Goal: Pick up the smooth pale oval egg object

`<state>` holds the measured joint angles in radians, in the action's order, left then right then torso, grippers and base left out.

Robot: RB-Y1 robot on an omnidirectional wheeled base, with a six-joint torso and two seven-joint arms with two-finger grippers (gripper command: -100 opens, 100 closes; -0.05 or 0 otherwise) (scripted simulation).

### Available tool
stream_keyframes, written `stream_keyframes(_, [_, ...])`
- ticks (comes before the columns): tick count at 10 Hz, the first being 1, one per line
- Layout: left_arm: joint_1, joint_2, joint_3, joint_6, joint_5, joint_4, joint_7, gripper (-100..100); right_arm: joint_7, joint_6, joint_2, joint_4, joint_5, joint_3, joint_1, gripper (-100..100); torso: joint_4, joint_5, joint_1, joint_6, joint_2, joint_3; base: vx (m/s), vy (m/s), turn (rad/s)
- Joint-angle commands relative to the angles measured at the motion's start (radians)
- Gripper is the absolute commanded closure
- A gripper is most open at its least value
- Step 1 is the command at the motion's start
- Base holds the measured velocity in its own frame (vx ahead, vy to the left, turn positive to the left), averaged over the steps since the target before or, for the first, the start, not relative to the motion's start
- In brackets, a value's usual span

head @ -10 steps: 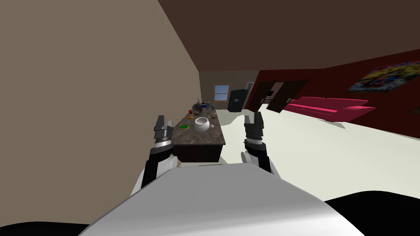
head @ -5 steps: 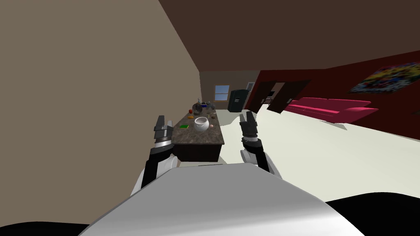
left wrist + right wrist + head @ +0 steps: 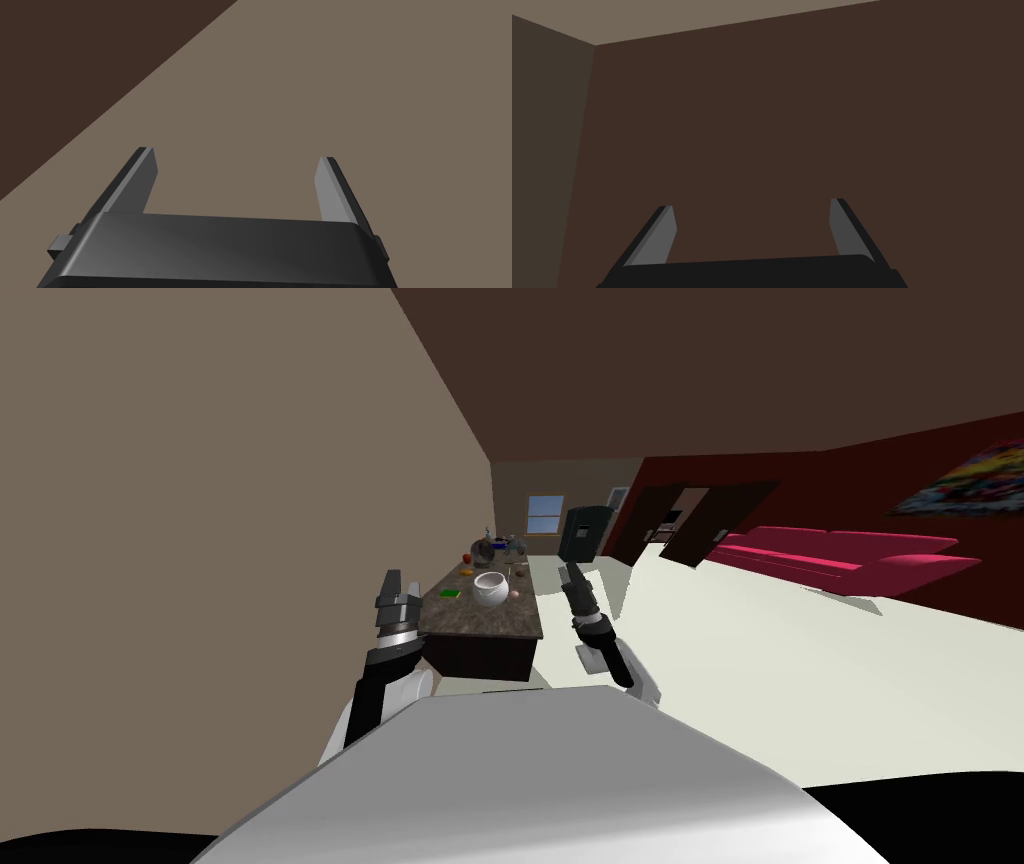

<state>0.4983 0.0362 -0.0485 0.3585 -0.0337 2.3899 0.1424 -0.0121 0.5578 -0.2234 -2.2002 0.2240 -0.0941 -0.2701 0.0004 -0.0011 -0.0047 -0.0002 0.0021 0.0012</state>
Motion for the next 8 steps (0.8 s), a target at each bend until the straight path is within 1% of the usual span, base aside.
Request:
stream_keyframes(1, [0.0,0.0,0.0,0.0,0.0,0.0,0.0,0,0.019,-0.015,-0.028,0.013,0.007,-0.002,0.034,-100,0.0,0.0,0.0,0.0,0.0,0.0,-0.036,-0.051,0.03])
stream_keyframes(3, [0.0,0.0,0.0,0.0,0.0,0.0,0.0,0,0.046,-0.03,-0.087,0.082,0.057,-0.049,0.101,-100,0.0,0.0,0.001,0.0,-0.001,0.0,-0.033,-0.054,0.094])
stream_keyframes(4, [0.0,0.0,0.0,0.0,0.0,0.0,0.0,0,0.057,-0.038,-0.118,0.122,0.085,-0.074,0.145,-100,0.0,0.0,0.001,0.0,-0.001,0.0,-0.05,-0.07,0.174])
stream_keyframes(5, [0.0,0.0,0.0,0.0,0.0,0.0,0.0,0,0.057,-0.038,-0.118,0.129,0.085,-0.074,0.159,-100,0.0,0.0,0.0,0.0,0.0,0.0,-0.032,-0.054,0.055])
stream_keyframes(6, [0.0,0.0,0.0,0.0,0.0,0.0,0.0,0,0.067,-0.046,-0.149,0.175,0.116,-0.101,0.2,-100,0.0,0.0,0.001,0.001,-0.001,0.0,-0.032,-0.04,0.088])
stream_keyframes(8, [0.0,0.0,0.0,0.0,0.0,0.0,0.0,0,0.083,-0.06,-0.212,0.249,0.177,-0.158,0.278,-100,0.0,0.0,0.002,0.0,-0.001,0.0,-0.05,-0.053,0.206])
